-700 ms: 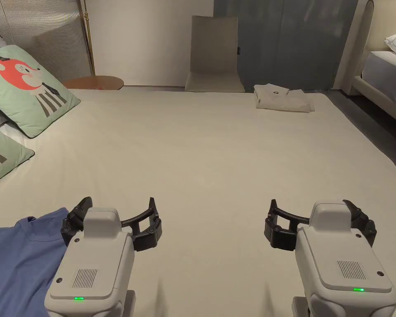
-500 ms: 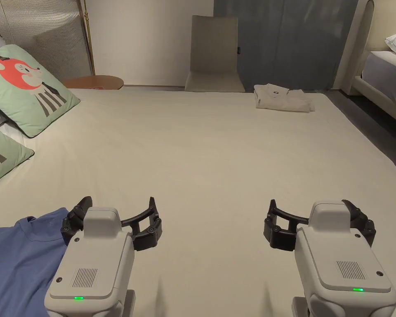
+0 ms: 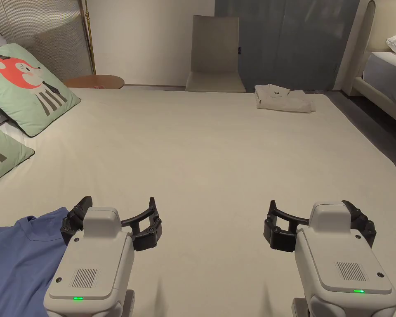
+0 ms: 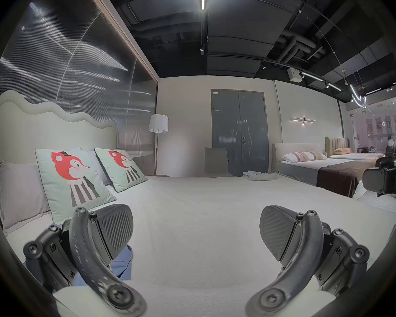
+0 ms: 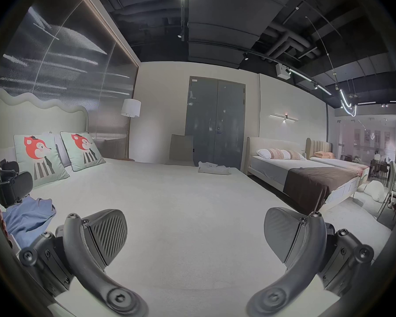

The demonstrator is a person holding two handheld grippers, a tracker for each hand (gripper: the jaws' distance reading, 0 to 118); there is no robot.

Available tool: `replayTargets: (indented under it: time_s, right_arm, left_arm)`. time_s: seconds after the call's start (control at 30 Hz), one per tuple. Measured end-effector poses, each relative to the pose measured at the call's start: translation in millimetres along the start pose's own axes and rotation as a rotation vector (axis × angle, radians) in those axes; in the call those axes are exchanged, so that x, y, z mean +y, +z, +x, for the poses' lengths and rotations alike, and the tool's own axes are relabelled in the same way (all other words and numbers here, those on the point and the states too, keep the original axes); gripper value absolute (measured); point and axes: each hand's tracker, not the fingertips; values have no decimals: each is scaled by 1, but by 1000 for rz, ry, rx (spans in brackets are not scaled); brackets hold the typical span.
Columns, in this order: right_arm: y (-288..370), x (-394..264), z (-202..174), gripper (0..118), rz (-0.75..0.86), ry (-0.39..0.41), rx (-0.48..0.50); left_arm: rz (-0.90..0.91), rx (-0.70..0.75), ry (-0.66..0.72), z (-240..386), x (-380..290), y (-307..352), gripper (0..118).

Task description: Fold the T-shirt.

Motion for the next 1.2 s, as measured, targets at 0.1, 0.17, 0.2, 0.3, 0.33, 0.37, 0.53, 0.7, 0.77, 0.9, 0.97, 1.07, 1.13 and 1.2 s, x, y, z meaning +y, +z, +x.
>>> replayTargets:
  time_s: [0.1, 0.17, 0.2, 0.3, 0.33, 0.37, 0.53, 0.7, 0.77, 0.9, 0.97, 1.07, 1.13, 1.2]
  right_arm:
    - [0, 0, 1, 118, 0, 1, 1]
    - [2, 1, 0, 118, 2, 0, 0]
    - [2, 1, 0, 118, 1, 1, 0]
    - [3, 1, 0, 118, 0, -2, 1]
    - [3, 1, 0, 118, 0, -1, 1]
    - [3, 2, 0, 118, 1, -1, 0]
    - [4, 2, 0, 118, 3, -3, 0]
    - [2, 1, 0, 118, 6, -1, 4]
    - [1, 1, 0, 118, 7, -2, 4]
    - [2, 2, 0, 118, 8, -4, 3]
    - [1, 1, 0, 118, 9, -3, 6]
    - [1, 1, 0, 118, 9, -3, 6]
    - [2, 1, 0, 118, 9, -4, 6]
    - [1, 0, 0, 118, 8, -5, 8]
  left_arm:
    - [-1, 0, 1, 0, 0, 0, 110]
    - [0, -1, 3, -1, 0, 0, 110]
    - [0, -1, 4, -1, 0, 0, 110]
    - [0, -1, 5, -1, 0, 0, 110]
    - [1, 0, 5, -1, 0, 0, 110]
    - [0, 0, 5, -1, 0, 0, 110]
    - [3, 0, 5, -1, 1, 1, 110]
    - [5, -1, 2, -1, 2, 1, 110]
    - [5, -1, 3, -1, 2, 1, 110]
    - [4, 0, 7, -2, 2, 1, 110]
    - [5, -1, 6, -2, 2, 1, 110]
    - [6, -1, 4, -2, 3, 1, 110]
    - [9, -1, 4, -2, 3, 1, 110]
    - [10, -1, 5, -2, 4, 1, 110]
